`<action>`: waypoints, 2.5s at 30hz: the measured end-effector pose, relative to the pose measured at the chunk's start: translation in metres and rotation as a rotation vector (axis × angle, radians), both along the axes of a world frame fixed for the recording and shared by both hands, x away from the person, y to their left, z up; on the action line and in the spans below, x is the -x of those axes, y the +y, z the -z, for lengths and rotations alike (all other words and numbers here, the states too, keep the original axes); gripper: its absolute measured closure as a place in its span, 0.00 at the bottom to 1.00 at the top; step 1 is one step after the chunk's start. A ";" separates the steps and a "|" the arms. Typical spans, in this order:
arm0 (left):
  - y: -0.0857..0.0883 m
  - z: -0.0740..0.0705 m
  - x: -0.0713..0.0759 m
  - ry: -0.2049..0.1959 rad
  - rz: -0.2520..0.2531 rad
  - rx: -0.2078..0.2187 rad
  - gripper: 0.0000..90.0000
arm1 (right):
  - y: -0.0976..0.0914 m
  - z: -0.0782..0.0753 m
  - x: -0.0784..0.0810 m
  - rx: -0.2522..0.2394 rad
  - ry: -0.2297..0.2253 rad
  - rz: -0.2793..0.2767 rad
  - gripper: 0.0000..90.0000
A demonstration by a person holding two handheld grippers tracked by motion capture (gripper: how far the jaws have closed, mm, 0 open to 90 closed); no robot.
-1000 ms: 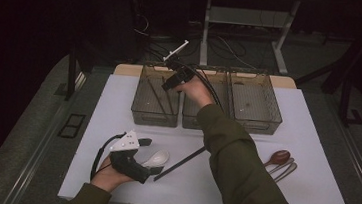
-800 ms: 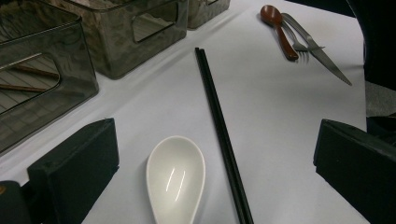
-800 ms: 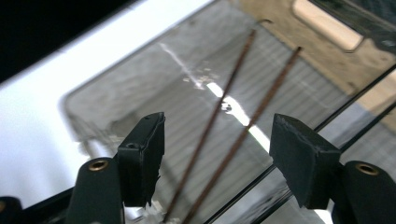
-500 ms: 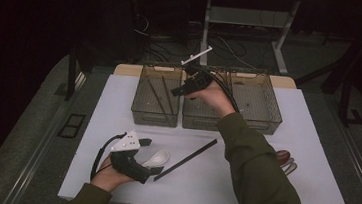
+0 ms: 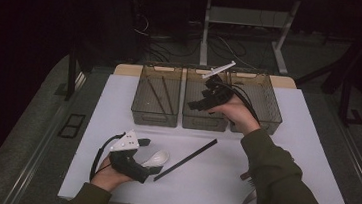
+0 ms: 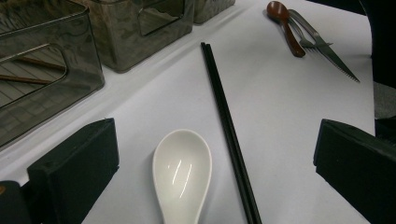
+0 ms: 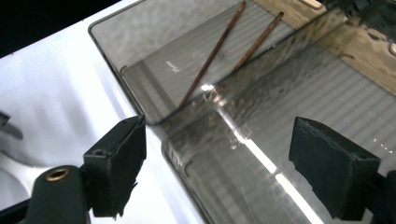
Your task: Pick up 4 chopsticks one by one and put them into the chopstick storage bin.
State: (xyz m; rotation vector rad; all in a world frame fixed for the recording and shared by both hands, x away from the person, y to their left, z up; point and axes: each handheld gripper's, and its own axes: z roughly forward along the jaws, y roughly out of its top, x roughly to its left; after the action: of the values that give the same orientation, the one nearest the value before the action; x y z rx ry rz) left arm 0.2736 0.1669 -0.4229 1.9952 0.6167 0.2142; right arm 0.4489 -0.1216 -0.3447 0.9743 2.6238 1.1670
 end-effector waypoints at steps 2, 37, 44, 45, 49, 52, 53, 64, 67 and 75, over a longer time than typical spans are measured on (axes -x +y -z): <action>0.000 0.000 0.000 -0.001 0.003 -0.005 0.00 | -0.010 0.000 0.005 -0.009 -0.003 0.005 0.20; -0.001 -0.001 0.000 -0.001 -0.030 -0.011 0.00 | -0.133 0.037 0.111 -0.147 -0.061 0.128 0.21; -0.001 -0.002 0.000 -0.007 -0.036 -0.013 0.00 | -0.158 0.054 0.133 -0.161 -0.091 0.173 0.20; -0.001 -0.002 0.001 -0.007 -0.037 -0.012 0.00 | -0.160 0.057 0.136 -0.162 -0.094 0.174 0.20; -0.002 -0.003 0.001 -0.013 -0.042 -0.011 0.00 | -0.168 0.063 0.148 -0.171 -0.111 0.191 0.20; -0.002 -0.004 0.001 -0.015 -0.044 -0.015 0.00 | -0.171 0.068 0.156 -0.164 -0.127 0.189 0.20; -0.002 -0.004 0.001 -0.018 -0.043 -0.018 0.00 | -0.172 0.069 0.159 -0.161 -0.132 0.186 0.20; -0.006 -0.008 -0.003 -0.027 -0.069 -0.037 0.03 | -0.184 0.084 0.188 -0.159 -0.170 0.200 0.17; -0.008 -0.012 -0.006 -0.042 -0.083 -0.045 0.11 | -0.188 0.088 0.193 -0.163 -0.165 0.208 0.17; -0.023 -0.016 -0.019 -0.020 -0.119 -0.054 0.31 | -0.186 0.090 0.196 -0.155 -0.163 0.200 0.17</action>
State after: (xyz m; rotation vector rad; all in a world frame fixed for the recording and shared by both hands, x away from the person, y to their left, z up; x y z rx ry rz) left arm 0.2922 0.1439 -0.4071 2.0070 0.7248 0.3257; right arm 0.2532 -0.3078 -0.4347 1.0888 2.2804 1.3524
